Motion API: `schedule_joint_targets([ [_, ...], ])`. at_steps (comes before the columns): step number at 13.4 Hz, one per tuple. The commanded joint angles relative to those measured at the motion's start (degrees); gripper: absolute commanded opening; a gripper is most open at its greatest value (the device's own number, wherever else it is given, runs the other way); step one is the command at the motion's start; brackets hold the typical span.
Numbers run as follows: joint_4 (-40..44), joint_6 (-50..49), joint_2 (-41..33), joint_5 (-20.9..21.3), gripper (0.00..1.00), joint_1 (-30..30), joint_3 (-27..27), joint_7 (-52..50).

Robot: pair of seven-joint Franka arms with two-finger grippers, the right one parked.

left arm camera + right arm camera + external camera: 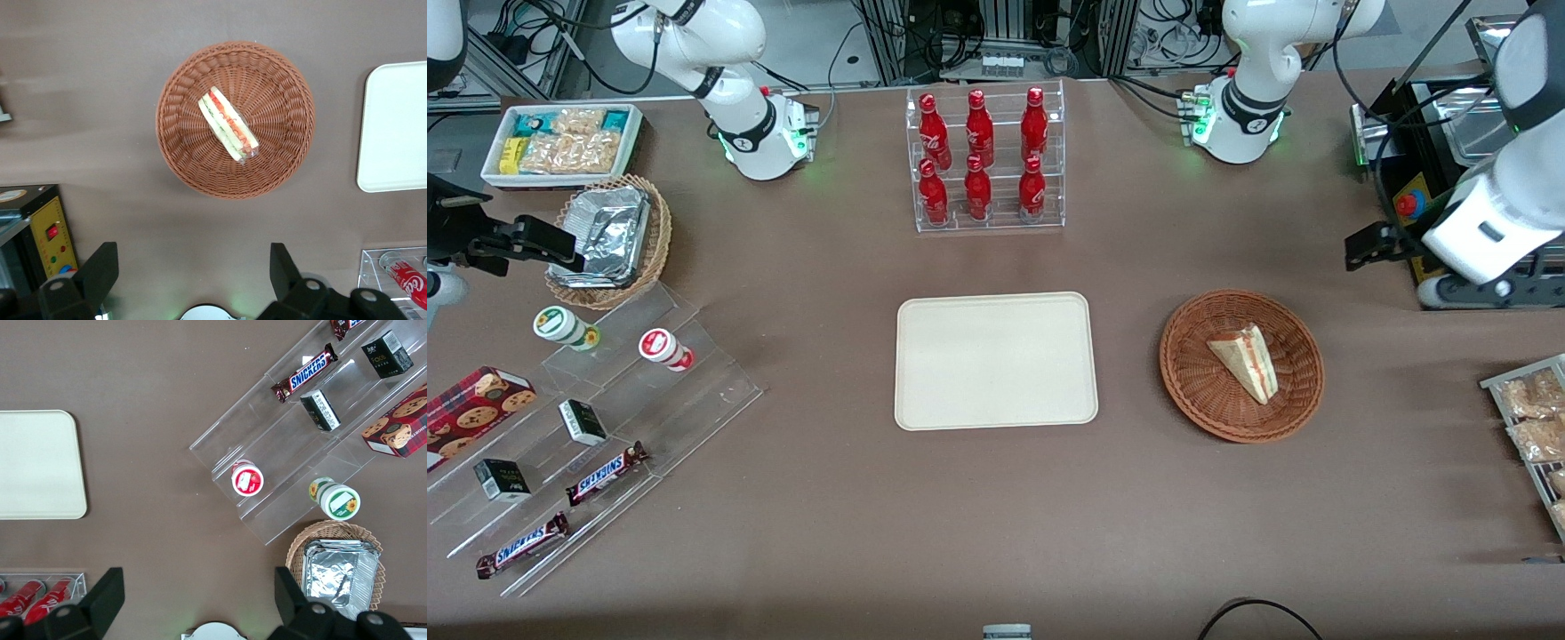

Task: Place sandwich from basket to tray
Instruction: 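Move the left gripper over the sandwich in the wicker basket, then lower the left gripper and close it on the wrapped sandwich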

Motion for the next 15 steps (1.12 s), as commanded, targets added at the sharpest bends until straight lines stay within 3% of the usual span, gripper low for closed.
schedule_joint_targets([
  [1, -4.52, 4.00, 0.64, 0.22, 1.00, -0.59, -1.09, -1.31],
  [8, -20.78, 23.86, -0.24, 0.40, 1.00, -0.94, -1.71, -2.96],
  [13, -28.00, 34.42, -0.33, 0.58, 1.00, -2.52, -1.62, -11.04],
  [15, -30.89, 39.68, -0.33, 0.58, 1.00, -2.52, -1.62, -19.63],
])
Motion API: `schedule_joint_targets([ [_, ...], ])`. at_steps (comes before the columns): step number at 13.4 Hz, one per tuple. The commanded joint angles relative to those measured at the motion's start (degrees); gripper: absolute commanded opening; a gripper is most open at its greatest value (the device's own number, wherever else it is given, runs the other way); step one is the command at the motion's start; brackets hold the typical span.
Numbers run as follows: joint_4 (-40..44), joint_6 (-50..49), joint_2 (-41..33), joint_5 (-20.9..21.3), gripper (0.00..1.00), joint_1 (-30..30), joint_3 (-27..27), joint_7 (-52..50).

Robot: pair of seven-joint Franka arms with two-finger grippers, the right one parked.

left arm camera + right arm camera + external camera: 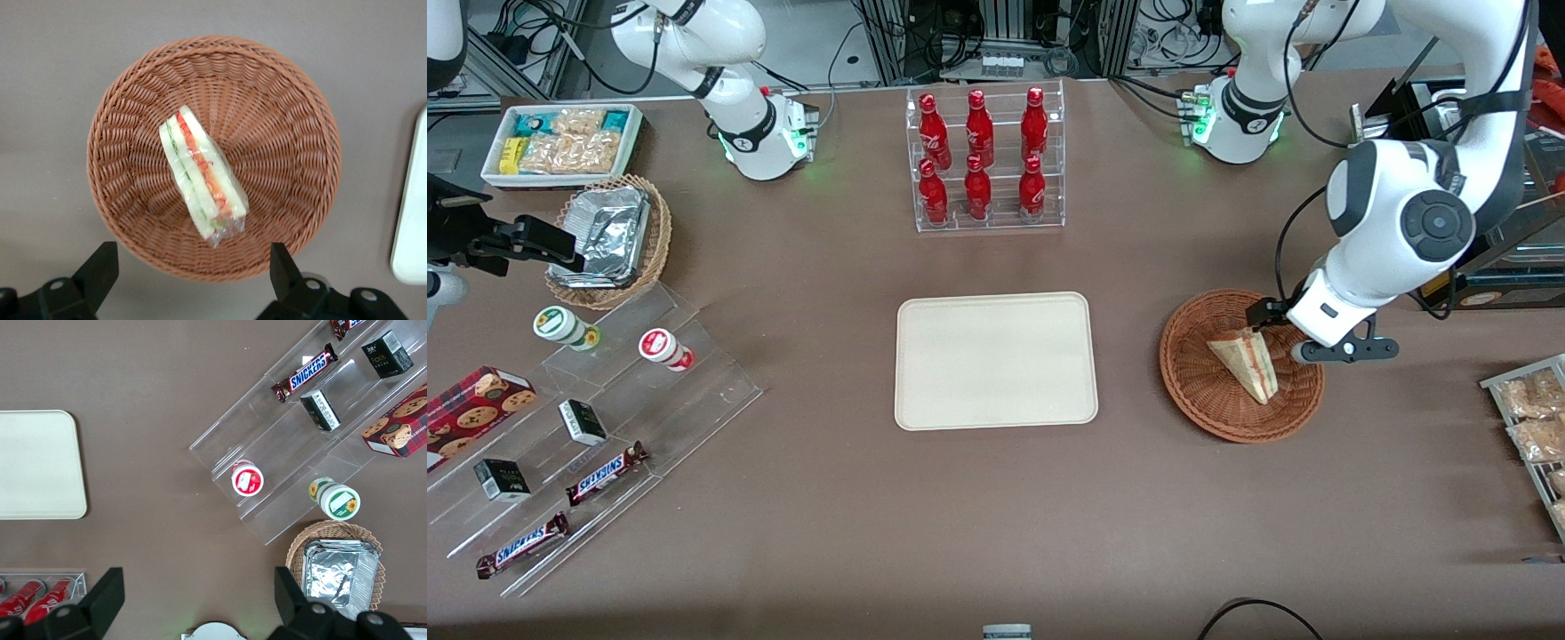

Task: Place sandwich from basket to tray
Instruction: 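Lower the left gripper and close it on the wrapped sandwich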

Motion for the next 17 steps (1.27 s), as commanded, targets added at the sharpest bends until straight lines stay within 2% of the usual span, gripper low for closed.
schedule_joint_targets([
  [1, -4.24, 5.56, -1.69, 0.53, 1.00, -0.35, 0.09, -11.95],
  [4, -4.42, 8.81, 0.06, 0.53, 1.00, -1.84, 0.09, -28.91],
  [5, -4.42, 9.18, 0.59, 0.53, 1.00, -1.84, 0.09, -31.31],
  [9, -4.69, 9.62, 3.22, 0.53, 1.00, -1.84, 0.18, -35.46],
  [17, -4.51, 12.17, 10.00, 0.53, 1.00, -1.75, 0.27, -35.56],
])
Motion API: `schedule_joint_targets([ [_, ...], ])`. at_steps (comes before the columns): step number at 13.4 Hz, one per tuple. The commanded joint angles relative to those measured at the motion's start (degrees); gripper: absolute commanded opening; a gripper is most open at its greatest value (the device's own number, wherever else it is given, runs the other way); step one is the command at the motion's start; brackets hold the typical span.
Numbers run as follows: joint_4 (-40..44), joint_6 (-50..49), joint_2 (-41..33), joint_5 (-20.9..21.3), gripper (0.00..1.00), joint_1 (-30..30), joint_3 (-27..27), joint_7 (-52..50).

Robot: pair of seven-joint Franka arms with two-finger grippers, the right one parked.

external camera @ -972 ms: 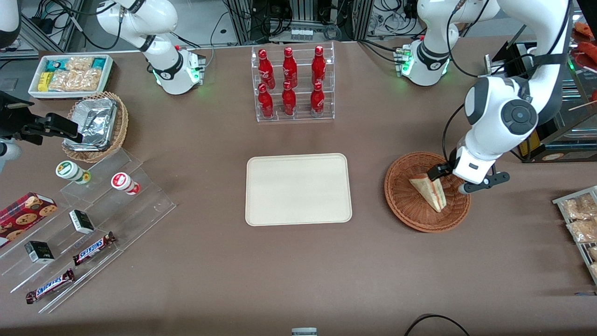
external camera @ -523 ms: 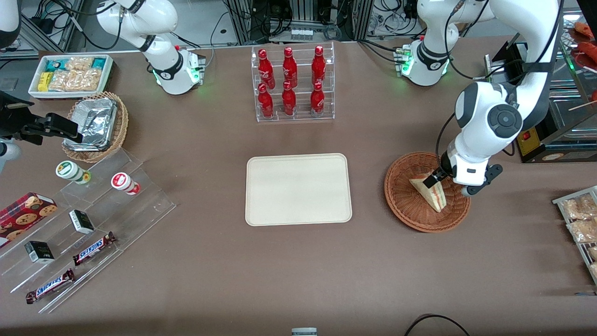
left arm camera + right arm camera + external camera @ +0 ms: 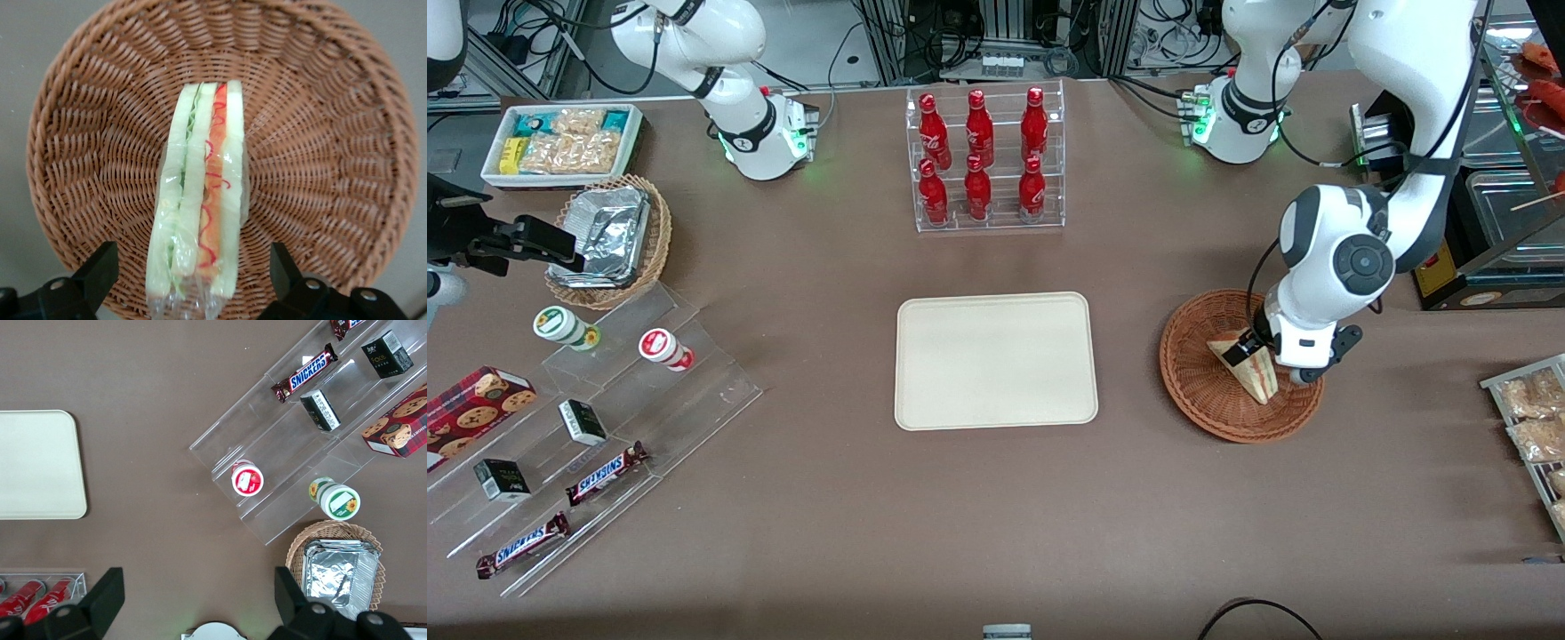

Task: Place sandwich from basket to tray
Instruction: 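Lower the left gripper and close it on the wrapped sandwich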

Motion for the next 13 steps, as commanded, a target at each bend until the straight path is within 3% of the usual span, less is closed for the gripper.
schedule_joint_targets([
  [1, 0.07, 1.32, 1.08, 0.50, 0.73, -0.12, 0.17, -1.33],
  [2, -0.02, 1.15, 0.99, 0.50, 0.07, -0.12, 0.18, -1.16],
  [3, 0.07, 1.06, 1.08, 0.50, 0.00, -0.03, 0.18, -0.38],
  [6, 1.47, -1.12, 0.11, 2.08, 0.00, -0.03, 0.26, -0.10],
  [13, 16.14, -18.18, 1.43, 2.53, 0.00, -3.54, -0.18, 4.11],
])
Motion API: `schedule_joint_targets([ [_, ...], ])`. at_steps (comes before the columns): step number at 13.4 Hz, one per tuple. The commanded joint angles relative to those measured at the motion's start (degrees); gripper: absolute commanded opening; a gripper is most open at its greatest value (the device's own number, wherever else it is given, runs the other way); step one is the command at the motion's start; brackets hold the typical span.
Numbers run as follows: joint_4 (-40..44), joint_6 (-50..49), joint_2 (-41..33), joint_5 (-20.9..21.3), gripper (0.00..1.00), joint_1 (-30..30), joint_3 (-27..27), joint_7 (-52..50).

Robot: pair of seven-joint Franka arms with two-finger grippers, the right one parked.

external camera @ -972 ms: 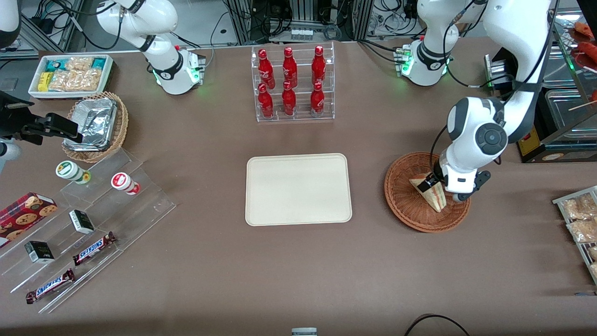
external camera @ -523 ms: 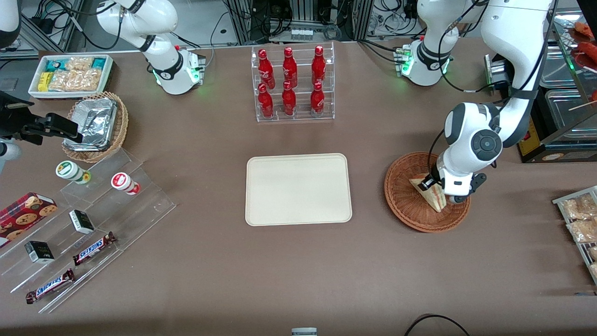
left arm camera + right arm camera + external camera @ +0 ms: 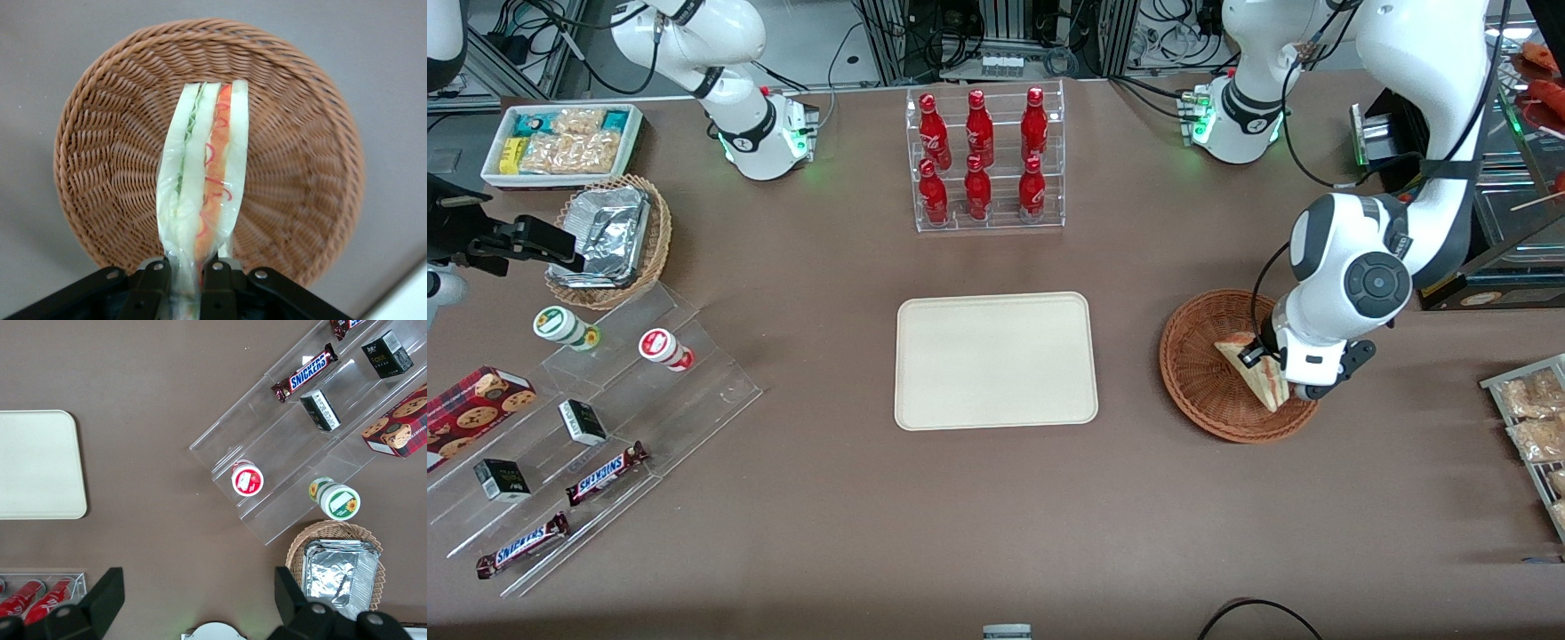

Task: Place sandwich from basket to tray
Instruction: 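Lower the left gripper and close it on the wrapped sandwich, then lift the sandwich and carry it with the left gripper to the tray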

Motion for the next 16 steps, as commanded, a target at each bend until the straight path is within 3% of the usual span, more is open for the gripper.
schedule_joint_targets([
  [1, 4.67, -4.15, 1.18, 0.92, 0.00, -3.22, -0.32, 1.43],
  [6, 15.38, -6.71, 9.78, 0.66, 0.00, -12.35, -1.03, 3.37],
  [16, 32.26, -5.92, 24.20, 0.04, 0.00, -25.91, -1.12, -4.89],
])
